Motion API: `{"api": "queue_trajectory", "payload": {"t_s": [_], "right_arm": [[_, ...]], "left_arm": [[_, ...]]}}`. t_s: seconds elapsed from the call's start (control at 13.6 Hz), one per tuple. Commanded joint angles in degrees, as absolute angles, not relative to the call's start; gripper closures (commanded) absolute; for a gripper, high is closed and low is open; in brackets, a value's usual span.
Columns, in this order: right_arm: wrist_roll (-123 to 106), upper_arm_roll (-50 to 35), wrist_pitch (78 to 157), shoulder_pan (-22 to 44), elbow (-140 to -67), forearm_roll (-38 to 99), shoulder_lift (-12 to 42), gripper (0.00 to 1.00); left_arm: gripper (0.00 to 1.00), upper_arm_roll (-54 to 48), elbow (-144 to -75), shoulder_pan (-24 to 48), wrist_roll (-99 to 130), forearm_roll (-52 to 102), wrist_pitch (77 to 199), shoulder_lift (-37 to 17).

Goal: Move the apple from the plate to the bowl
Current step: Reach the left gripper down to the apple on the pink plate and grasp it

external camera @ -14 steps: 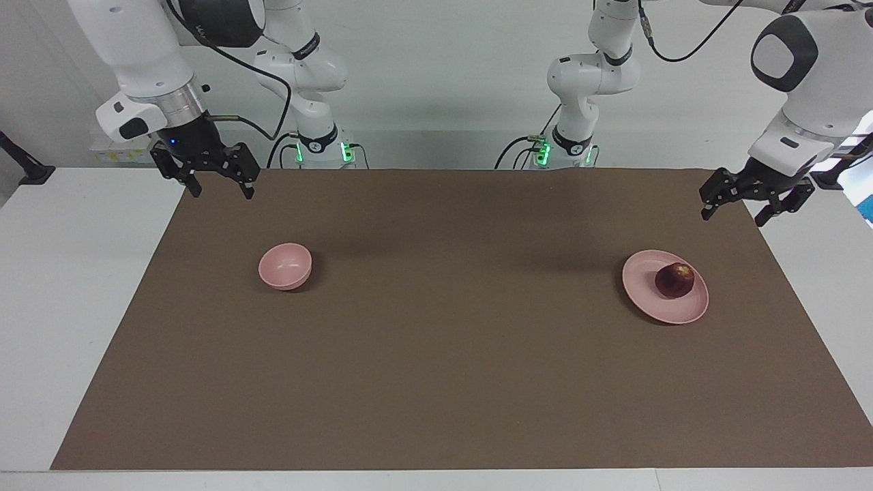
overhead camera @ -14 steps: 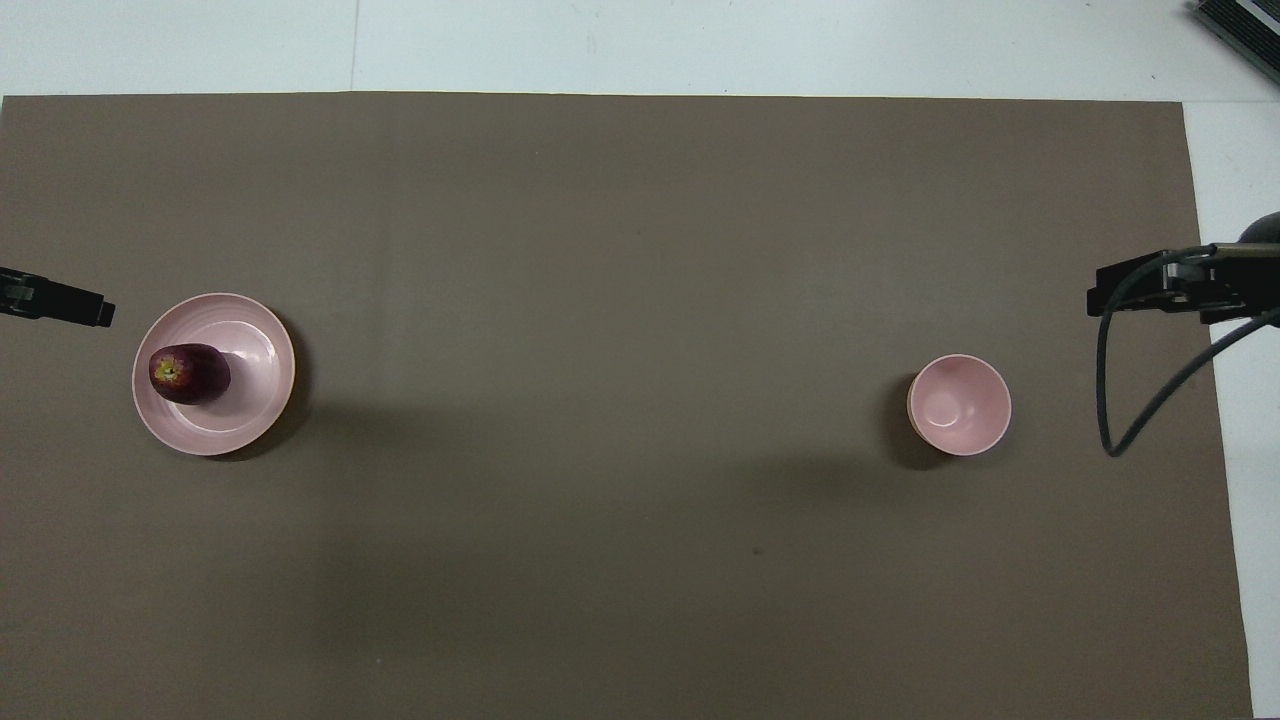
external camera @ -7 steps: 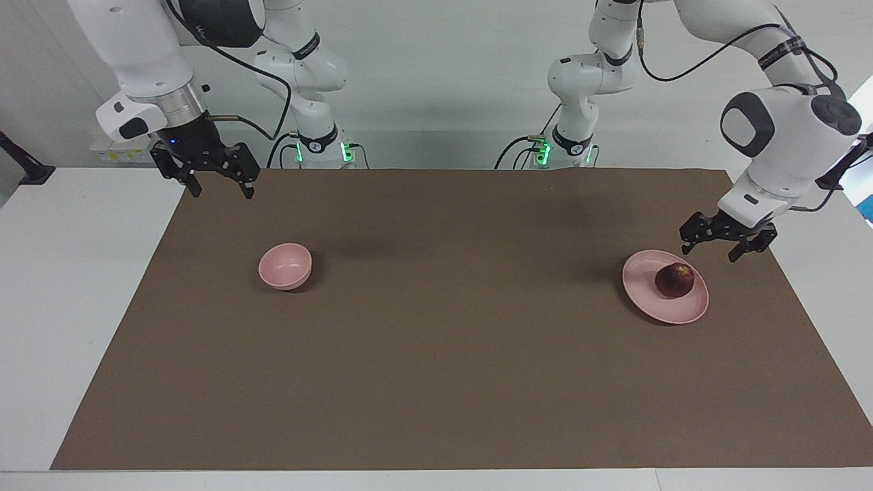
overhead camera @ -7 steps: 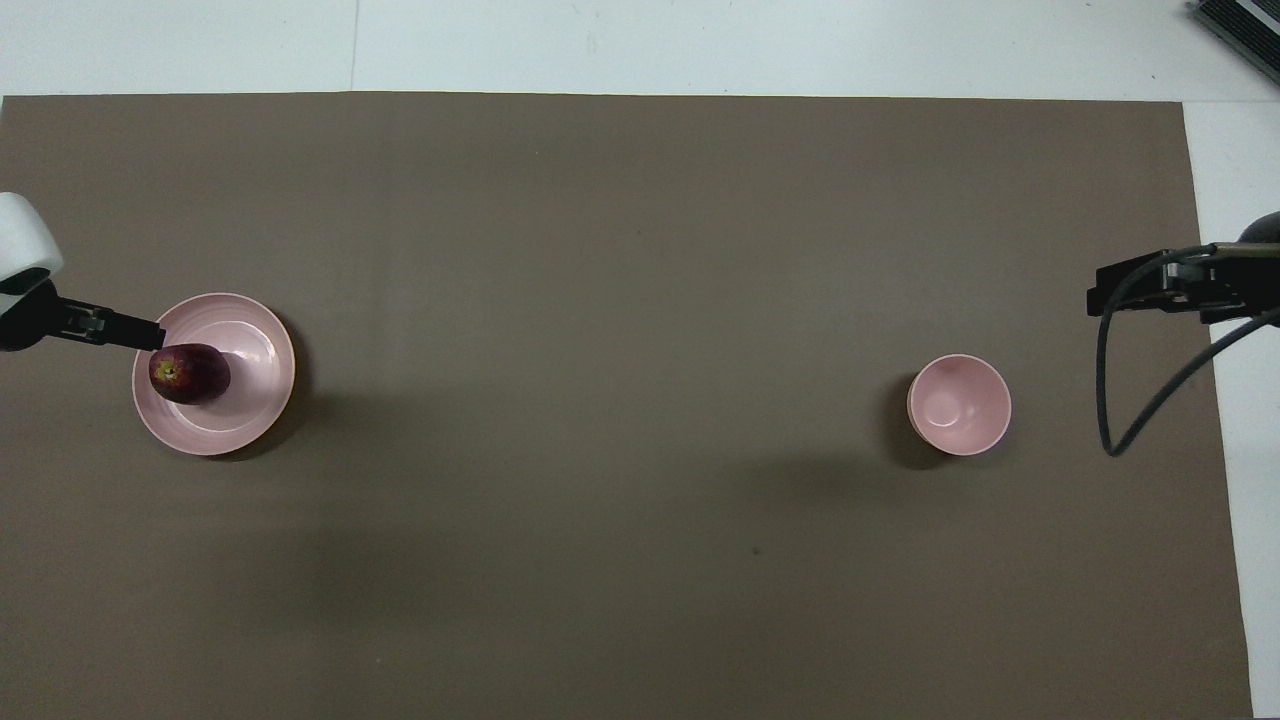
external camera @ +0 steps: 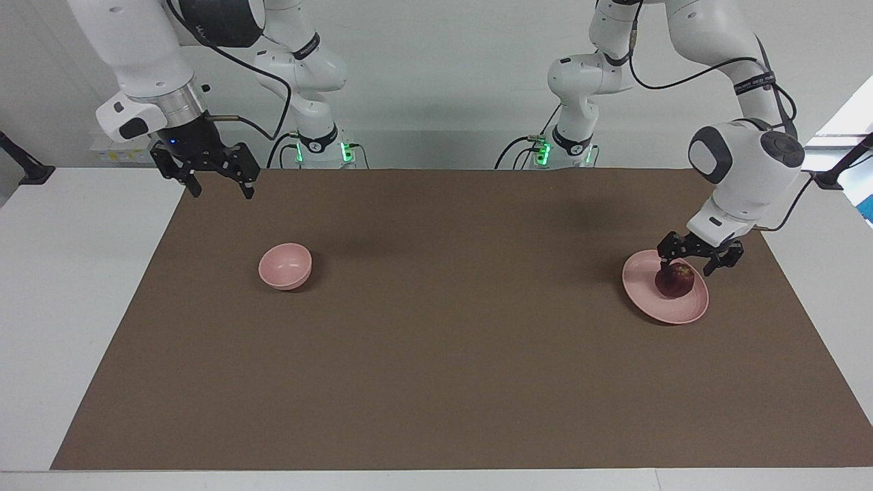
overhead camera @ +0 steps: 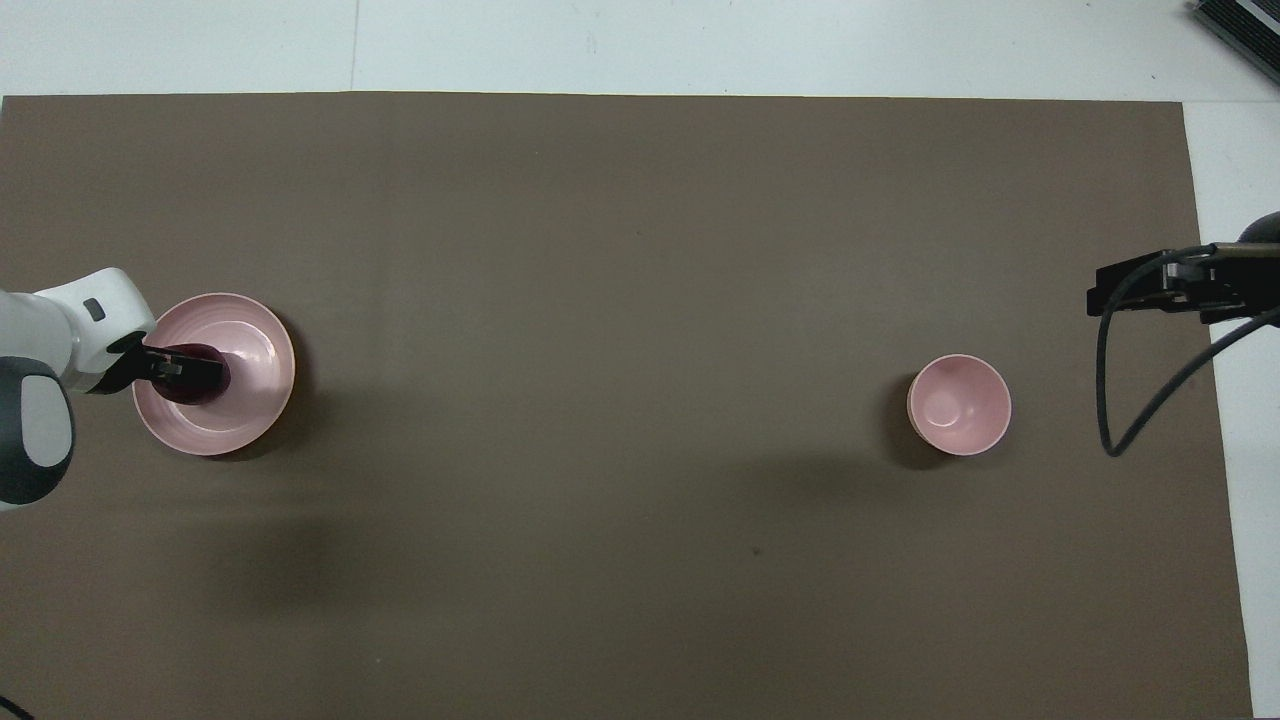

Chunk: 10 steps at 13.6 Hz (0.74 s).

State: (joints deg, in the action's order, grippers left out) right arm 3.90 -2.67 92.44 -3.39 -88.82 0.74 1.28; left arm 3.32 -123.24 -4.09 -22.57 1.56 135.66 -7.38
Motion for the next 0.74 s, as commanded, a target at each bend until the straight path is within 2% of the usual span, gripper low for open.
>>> {"api": "queue_trajectory", "payload": {"t_s": [0.0, 0.07, 0.15, 0.22, 0.29, 0.44, 0.66], "right_arm": [[2.72, -2.99, 93.08, -4.04, -89.65, 0.97, 0.44, 0.00], [2.72, -2.99, 93.08, -4.04, -89.65, 0.97, 0.44, 0.00], [2.72, -2.99, 93.08, -4.04, -89.65, 0.97, 0.44, 0.00], [2.72, -2.99, 93.08, -4.04, -89.65, 0.97, 0.44, 0.00], [2.72, -2.99, 93.08, -4.04, -89.65, 0.97, 0.44, 0.00], [2.72, -2.99, 93.08, -4.04, -89.65, 0.97, 0.44, 0.00], [2.99, -2.99, 93.69, -4.04, -89.65, 0.97, 0.53, 0.00]], "left_arm": [[0.03, 3.16, -125.33, -5.10, -23.29, 2.55, 140.35, -7.82], [0.12, 3.16, -125.25, -5.01, -23.20, 2.46, 140.71, -8.00], [0.34, 3.16, -125.07, -5.01, -23.12, 2.46, 140.80, -8.09], [0.61, 3.16, -124.98, -4.84, -23.12, 2.46, 141.15, -8.17], [0.82, 3.16, -124.72, -4.83, -22.94, 2.46, 141.50, -8.26], [1.00, 3.16, -124.19, -4.40, -23.03, 2.46, 141.50, -8.18], [1.00, 2.90, -123.14, -3.96, -22.85, 2.46, 140.19, -6.08]]}}
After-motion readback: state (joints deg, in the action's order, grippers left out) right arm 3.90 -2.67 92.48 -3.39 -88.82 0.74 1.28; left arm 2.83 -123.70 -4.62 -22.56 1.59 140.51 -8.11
